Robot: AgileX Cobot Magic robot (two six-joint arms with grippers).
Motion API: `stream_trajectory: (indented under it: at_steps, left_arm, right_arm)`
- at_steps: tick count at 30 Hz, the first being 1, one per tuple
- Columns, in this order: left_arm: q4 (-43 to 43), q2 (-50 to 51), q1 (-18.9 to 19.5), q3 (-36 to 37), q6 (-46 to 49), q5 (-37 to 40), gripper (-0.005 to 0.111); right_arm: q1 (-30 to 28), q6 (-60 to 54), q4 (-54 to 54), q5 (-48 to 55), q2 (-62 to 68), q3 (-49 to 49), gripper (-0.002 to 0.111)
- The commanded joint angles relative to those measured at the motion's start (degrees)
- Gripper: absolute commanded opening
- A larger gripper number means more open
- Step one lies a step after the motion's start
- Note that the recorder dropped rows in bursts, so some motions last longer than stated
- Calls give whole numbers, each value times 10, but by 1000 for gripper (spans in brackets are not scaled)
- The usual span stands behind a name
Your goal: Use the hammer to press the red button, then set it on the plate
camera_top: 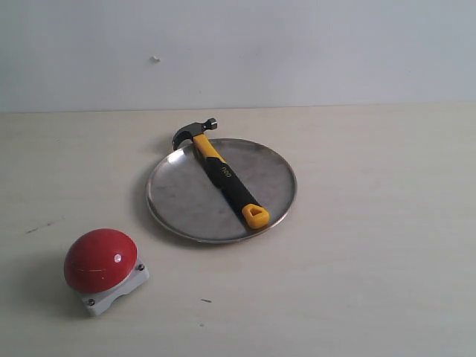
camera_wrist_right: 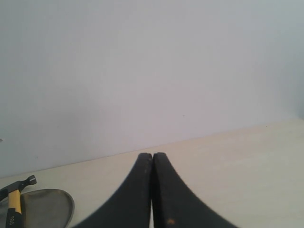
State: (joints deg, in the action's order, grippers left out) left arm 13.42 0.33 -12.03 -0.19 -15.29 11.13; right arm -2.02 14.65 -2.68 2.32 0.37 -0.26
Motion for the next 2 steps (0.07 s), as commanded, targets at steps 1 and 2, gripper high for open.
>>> stream_trajectory:
  at_steps: [1, 2]
  left_arm:
    - [-5, -3, 0, 2, 2, 2, 0]
    - [-5, -3, 0, 2, 2, 2, 0]
  right_arm:
    - [-3, 0, -5, -6, -4, 3, 0]
    - [-3, 0, -5, -6, -4, 3, 0]
